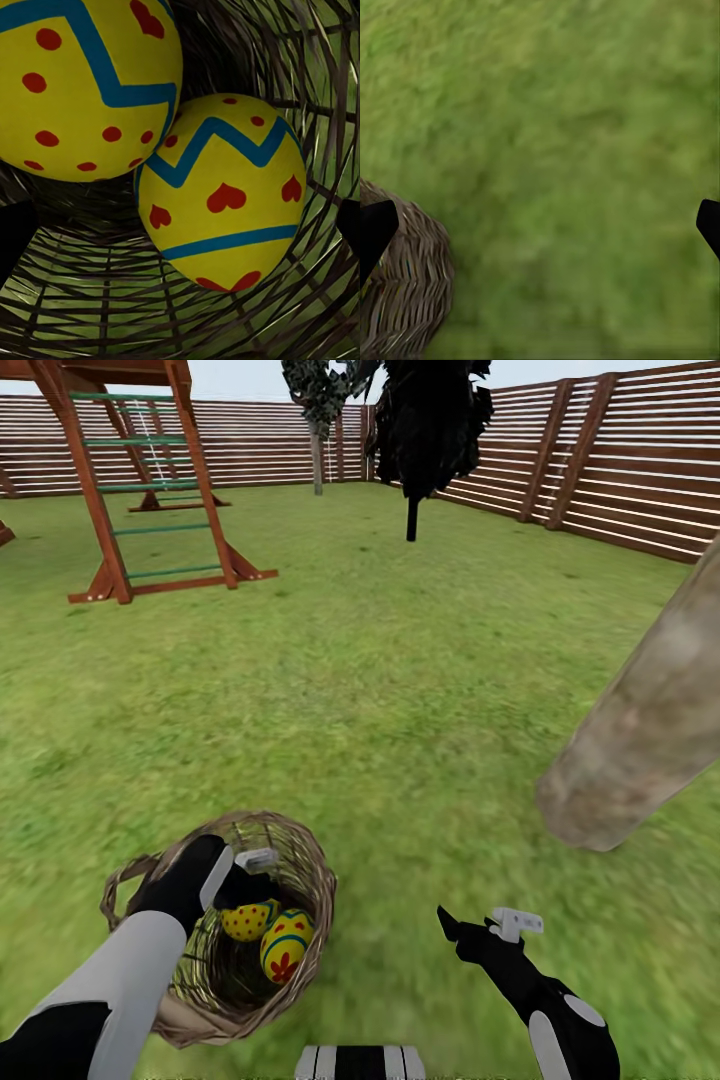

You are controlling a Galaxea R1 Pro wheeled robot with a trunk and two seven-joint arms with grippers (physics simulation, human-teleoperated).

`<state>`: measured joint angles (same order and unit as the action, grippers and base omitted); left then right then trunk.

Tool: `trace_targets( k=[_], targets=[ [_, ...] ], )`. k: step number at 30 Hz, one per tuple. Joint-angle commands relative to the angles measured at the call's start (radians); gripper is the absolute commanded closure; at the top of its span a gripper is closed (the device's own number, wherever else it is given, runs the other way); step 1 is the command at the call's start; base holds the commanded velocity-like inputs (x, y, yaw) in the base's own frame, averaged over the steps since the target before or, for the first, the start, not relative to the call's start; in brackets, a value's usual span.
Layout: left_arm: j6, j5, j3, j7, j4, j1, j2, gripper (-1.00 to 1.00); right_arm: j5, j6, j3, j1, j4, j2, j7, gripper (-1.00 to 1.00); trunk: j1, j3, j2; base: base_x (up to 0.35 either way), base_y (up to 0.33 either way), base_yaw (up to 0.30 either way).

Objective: Take the three Easter eggs out of the wicker basket on the lawn in the garden, then place them on the lawn next to a single tree (choose any tree) so that all three eggs are next to the same tree and none are left in the basket.

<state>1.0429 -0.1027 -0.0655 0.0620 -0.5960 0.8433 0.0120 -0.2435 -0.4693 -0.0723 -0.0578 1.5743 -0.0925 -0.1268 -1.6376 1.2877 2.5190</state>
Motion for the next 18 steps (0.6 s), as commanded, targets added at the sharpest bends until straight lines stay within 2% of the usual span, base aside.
trace_targets(
  k=[1,13,18],
  targets=[
    [0.004,-0.004,-0.002,0.0,-0.001,0.0,0.0,-1.0,-0.004,-0.006,-0.003,0.0,0.001,-0.001,-0.005,-1.0,0.0,0.005,0.001,0.0,0.0,0.0],
    [0.004,-0.005,-0.002,0.003,-0.001,-0.001,0.0,-1.0,-0.004,-0.006,-0.004,0.0,0.0,-0.001,-0.005,-1.0,0.0,0.005,0.001,0.0,0.0,0.0],
    [0.004,-0.004,-0.001,0.036,-0.002,-0.001,0.0,-1.0,-0.004,-0.006,-0.004,0.0,0.0,-0.001,-0.005,-1.0,0.0,0.005,0.001,0.0,0.0,0.0]
  ],
)
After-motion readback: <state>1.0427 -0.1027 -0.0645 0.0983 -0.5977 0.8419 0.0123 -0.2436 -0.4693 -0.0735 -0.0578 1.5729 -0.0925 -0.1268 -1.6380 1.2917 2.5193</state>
